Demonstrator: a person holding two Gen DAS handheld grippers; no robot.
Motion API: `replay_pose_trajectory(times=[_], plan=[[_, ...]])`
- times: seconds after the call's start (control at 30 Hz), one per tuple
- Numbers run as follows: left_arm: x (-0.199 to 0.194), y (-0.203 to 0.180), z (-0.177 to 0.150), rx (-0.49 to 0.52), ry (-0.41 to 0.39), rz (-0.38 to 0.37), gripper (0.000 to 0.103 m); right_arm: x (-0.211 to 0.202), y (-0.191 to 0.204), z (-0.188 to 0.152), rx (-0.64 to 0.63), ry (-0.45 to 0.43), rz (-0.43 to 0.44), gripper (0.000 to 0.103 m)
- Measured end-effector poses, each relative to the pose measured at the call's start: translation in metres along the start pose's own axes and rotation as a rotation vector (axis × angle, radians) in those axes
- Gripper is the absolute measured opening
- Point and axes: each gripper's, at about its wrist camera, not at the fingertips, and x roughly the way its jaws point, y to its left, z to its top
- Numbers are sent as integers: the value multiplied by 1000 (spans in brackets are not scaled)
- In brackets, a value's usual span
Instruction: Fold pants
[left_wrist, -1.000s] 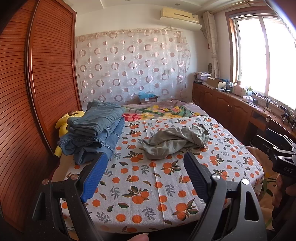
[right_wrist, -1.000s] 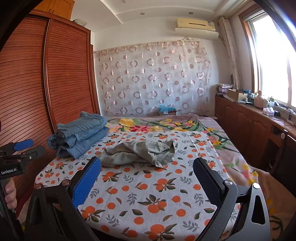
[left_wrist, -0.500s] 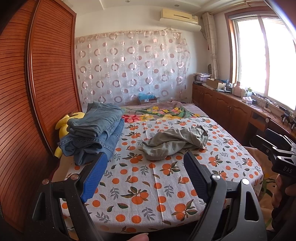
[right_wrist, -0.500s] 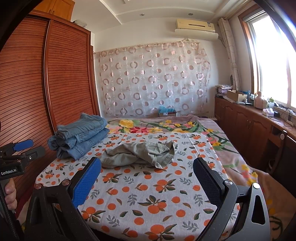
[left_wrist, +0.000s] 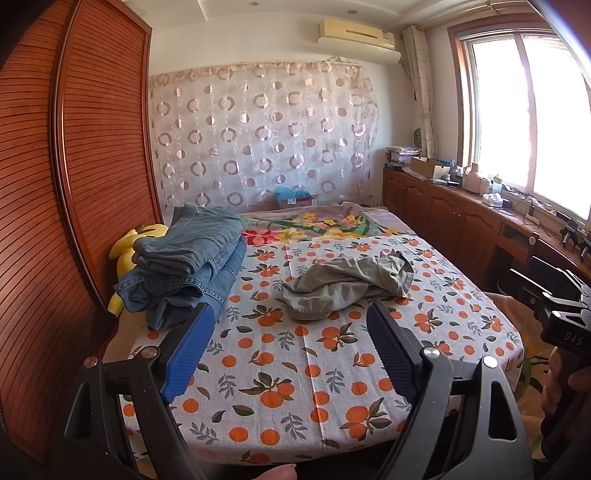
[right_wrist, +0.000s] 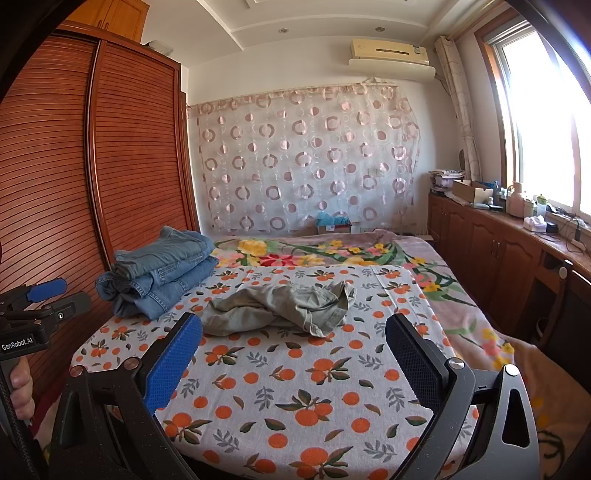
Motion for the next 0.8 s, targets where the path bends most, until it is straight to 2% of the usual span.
replay_pose_trajectory(times=[0.8], plan=[[-4, -11, 5, -1, -4, 0, 85, 0, -1, 0, 2, 1, -3, 100]])
